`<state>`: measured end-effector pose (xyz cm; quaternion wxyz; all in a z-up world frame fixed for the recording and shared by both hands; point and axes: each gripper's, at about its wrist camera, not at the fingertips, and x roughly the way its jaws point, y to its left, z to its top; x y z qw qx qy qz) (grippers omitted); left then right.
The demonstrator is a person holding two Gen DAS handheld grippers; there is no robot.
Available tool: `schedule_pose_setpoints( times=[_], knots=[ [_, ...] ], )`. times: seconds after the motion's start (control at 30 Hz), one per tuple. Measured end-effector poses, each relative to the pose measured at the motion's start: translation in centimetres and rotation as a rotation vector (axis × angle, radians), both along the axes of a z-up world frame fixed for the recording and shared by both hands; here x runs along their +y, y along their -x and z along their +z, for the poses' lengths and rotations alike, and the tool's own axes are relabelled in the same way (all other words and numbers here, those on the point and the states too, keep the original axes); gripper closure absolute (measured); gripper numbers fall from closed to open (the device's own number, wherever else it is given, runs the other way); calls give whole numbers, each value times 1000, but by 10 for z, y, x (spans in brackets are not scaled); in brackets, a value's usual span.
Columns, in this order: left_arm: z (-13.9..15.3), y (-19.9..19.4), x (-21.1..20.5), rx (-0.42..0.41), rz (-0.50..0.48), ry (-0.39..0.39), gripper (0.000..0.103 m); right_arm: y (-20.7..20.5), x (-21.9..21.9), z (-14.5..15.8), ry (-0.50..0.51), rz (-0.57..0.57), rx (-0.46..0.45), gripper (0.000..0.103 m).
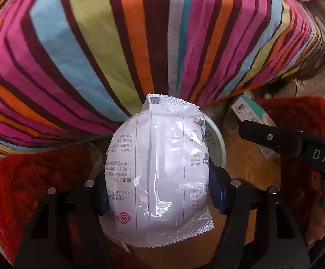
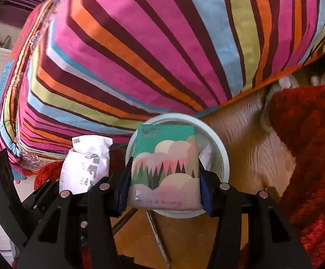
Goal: Collect trash
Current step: 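Carry both held items down over the white mesh wastebasket, then open both tools to drop the wrapper and tissue pack into the wastebasket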
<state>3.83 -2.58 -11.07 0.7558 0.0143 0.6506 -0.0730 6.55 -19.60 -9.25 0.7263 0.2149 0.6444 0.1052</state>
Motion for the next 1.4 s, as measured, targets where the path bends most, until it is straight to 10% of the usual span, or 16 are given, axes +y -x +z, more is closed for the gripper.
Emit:
schedule_pose_setpoints(
  times=[1.4],
  knots=[
    [-142, -18, 4, 475, 165, 57, 36, -27, 39, -145, 42, 70, 419, 55]
  ],
)
